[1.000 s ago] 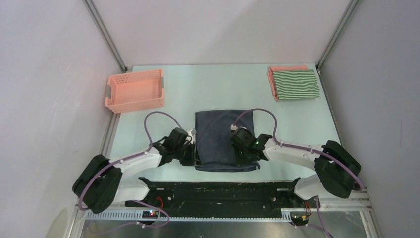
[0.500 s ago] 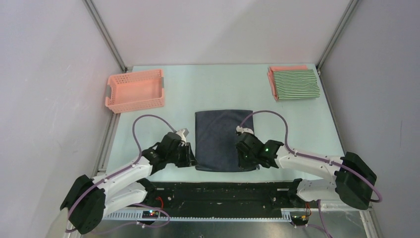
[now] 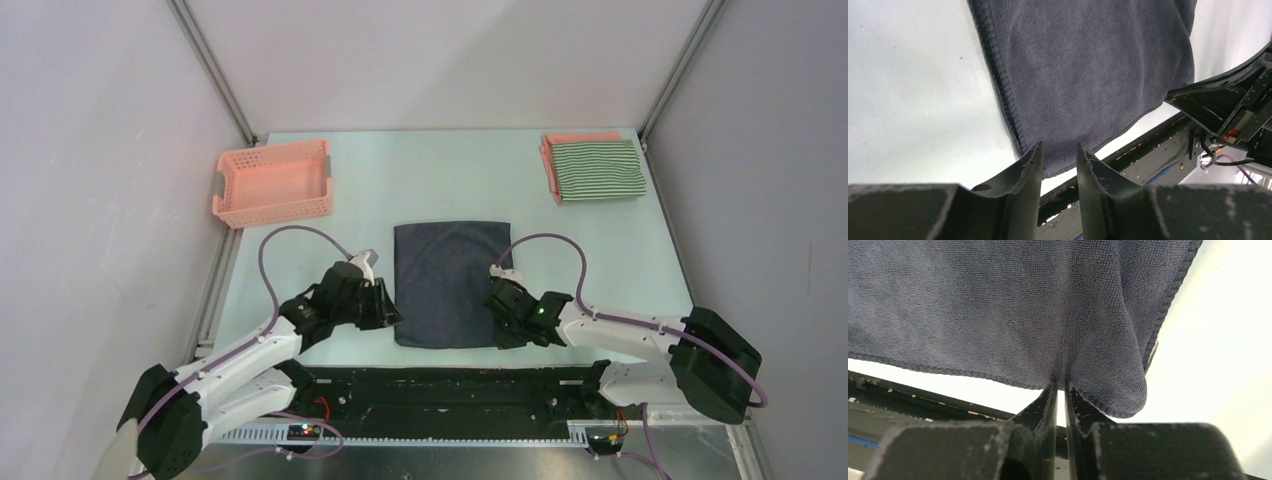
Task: Fold and stack the mixed laundry pile
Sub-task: Fold the skirt at the center of the board.
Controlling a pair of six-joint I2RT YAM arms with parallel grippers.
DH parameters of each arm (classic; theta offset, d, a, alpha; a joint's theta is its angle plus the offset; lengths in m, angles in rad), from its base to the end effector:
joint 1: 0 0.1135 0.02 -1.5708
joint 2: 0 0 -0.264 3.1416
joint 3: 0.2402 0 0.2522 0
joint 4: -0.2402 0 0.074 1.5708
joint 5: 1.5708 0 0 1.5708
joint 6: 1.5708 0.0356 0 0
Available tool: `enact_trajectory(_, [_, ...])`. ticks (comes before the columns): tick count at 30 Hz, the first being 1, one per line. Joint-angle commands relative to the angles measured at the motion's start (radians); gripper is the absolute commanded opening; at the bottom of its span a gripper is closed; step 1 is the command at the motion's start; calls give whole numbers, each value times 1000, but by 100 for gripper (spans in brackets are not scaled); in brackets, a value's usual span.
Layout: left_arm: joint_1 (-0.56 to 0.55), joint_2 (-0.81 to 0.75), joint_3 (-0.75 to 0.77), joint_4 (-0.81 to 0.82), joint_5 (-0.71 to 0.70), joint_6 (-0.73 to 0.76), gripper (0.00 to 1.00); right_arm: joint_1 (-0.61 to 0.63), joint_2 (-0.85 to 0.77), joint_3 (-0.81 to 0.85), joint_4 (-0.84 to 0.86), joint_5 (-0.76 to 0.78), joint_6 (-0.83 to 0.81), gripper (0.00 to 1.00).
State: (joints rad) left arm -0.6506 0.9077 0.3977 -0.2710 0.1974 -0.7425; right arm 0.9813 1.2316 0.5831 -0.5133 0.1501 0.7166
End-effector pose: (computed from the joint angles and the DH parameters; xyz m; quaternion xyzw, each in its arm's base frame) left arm 0.1373 -0.1133 0.1777 -0.0043 0.9193 -0.3154 0.2353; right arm 0.1195 0.1691 0.1621 -0.1138 0.9699 0.1035 0.1889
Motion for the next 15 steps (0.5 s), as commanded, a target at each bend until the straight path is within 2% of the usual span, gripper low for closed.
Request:
enact_trajectory(1, [-2, 28, 63, 23, -27, 43, 37, 0, -77, 17, 31, 15, 2, 16])
enact_trajectory(3, [48, 52, 100, 15, -61, 71, 43, -68, -121, 43, 35, 8, -50, 22])
enact_trajectory(4, [74, 65, 131, 16, -63, 80, 43, -98, -138, 52, 51, -23, -111, 23])
enact_trajectory(7, [199, 193, 239, 17, -57, 182, 43, -285, -139, 114, 104, -117, -262, 28])
enact_trajectory(10, [265, 326, 404, 7, -44, 274, 44, -421, -65, 177, 183, -267, -462, 34])
enact_trajectory(15, [317, 558, 596, -24, 12, 405, 45, -618, 142, 400, 147, -358, -692, 37])
